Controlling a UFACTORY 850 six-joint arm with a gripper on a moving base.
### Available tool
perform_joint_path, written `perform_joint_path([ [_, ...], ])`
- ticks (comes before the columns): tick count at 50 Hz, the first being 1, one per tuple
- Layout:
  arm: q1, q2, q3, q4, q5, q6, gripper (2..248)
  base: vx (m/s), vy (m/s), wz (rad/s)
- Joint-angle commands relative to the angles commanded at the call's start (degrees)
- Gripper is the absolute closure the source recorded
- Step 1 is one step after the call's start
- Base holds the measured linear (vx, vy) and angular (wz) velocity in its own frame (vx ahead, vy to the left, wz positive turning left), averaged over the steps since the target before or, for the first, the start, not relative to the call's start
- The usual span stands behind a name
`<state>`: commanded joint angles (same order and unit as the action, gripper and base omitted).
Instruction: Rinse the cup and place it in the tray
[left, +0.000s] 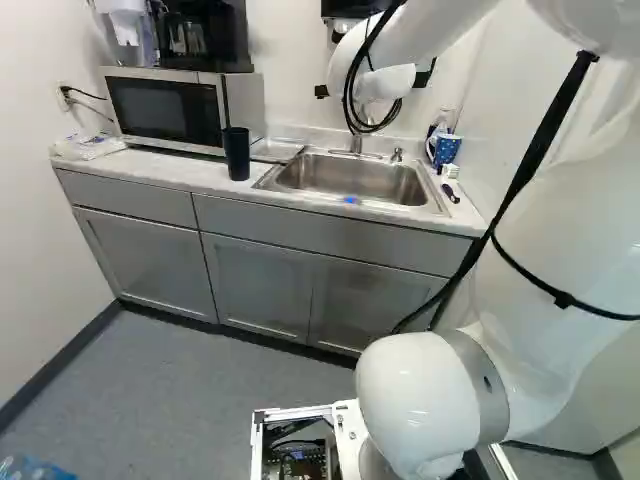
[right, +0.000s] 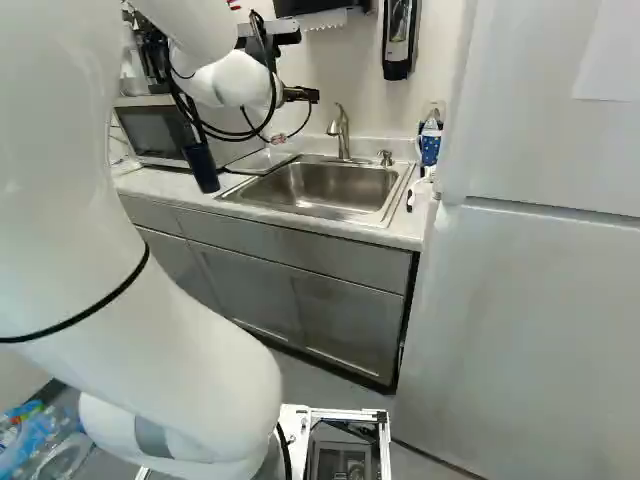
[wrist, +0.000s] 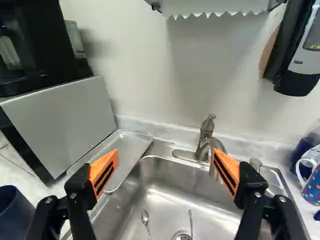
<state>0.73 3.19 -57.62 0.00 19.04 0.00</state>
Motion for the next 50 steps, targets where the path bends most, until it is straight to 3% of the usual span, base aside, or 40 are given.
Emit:
perform_joint_path([
  [50, 0.0, 0.0, 0.0, 0.0, 0.0, 0.0, 3, 0.068, 0.002, 0.005],
])
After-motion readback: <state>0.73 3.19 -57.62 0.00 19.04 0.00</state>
